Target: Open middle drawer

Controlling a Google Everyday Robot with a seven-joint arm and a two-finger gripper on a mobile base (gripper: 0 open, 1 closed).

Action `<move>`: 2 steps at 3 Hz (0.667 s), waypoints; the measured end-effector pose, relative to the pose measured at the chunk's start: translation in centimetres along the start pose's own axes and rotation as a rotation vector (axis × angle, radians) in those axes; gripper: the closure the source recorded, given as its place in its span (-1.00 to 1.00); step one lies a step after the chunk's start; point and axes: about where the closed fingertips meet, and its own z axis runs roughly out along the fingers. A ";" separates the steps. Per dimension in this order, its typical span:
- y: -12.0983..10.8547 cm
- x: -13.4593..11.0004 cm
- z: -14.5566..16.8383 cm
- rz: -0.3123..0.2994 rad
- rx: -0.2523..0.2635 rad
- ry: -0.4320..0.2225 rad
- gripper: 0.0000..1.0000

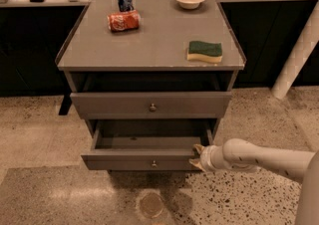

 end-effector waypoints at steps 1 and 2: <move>0.0 -0.1 -0.1 0.000 0.000 0.000 1.00; 1.9 0.8 -0.3 0.006 -0.003 -0.009 1.00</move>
Offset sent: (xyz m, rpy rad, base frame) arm -0.3853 -0.0362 -0.1506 0.1898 0.0330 -0.0256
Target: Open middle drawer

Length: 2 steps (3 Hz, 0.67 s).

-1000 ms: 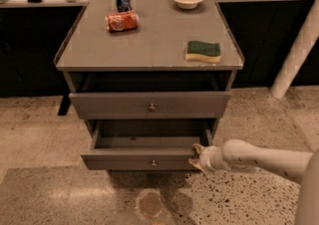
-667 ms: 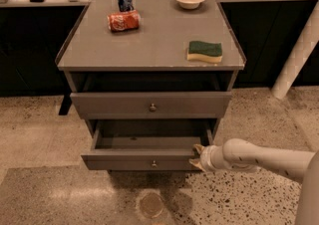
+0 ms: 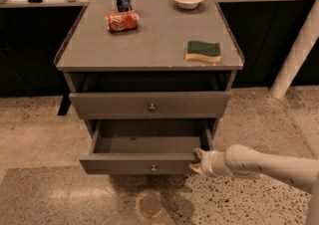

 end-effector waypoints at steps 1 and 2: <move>0.6 -0.4 -0.8 -0.011 -0.006 -0.003 1.00; 0.8 -0.2 -1.0 -0.009 -0.006 -0.002 1.00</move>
Offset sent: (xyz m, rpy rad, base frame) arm -0.3829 -0.0280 -0.1376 0.1416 0.0253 -0.0163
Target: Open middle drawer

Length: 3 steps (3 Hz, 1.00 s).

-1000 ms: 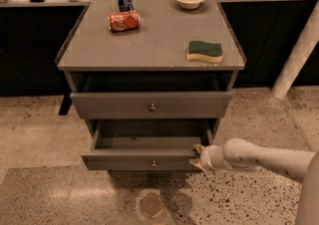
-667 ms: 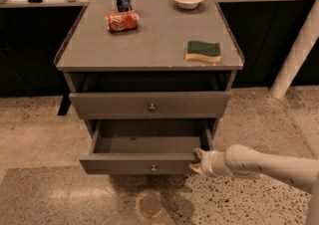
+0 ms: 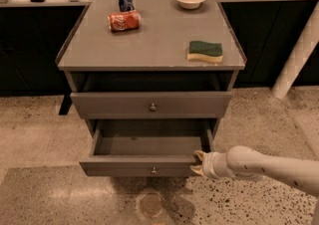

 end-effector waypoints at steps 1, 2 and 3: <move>0.8 0.1 0.1 -0.009 -0.005 -0.005 1.00; 0.7 -0.1 -0.2 -0.009 -0.005 -0.005 1.00; 2.4 0.7 -0.1 -0.011 -0.005 -0.012 1.00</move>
Offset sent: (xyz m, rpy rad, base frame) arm -0.1820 -0.0301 -0.1148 0.0541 -0.0545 0.0004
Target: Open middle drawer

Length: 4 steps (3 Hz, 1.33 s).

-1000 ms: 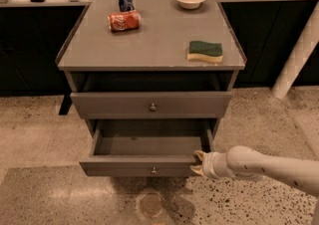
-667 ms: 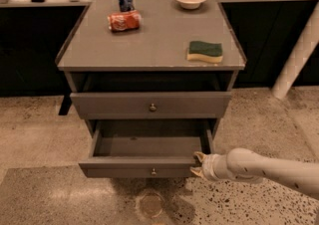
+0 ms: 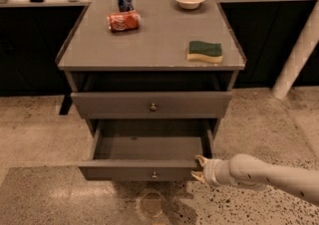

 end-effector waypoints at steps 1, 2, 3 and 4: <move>-0.2 -0.4 -0.5 0.000 0.000 0.000 1.00; 0.4 -0.4 -0.6 -0.008 -0.004 -0.003 1.00; 0.4 -0.6 -0.8 -0.008 -0.004 -0.003 1.00; 2.1 0.1 -0.8 0.005 -0.005 -0.009 1.00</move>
Offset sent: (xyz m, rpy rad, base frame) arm -0.3378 -0.0064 -0.1616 0.1591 0.0590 -0.0855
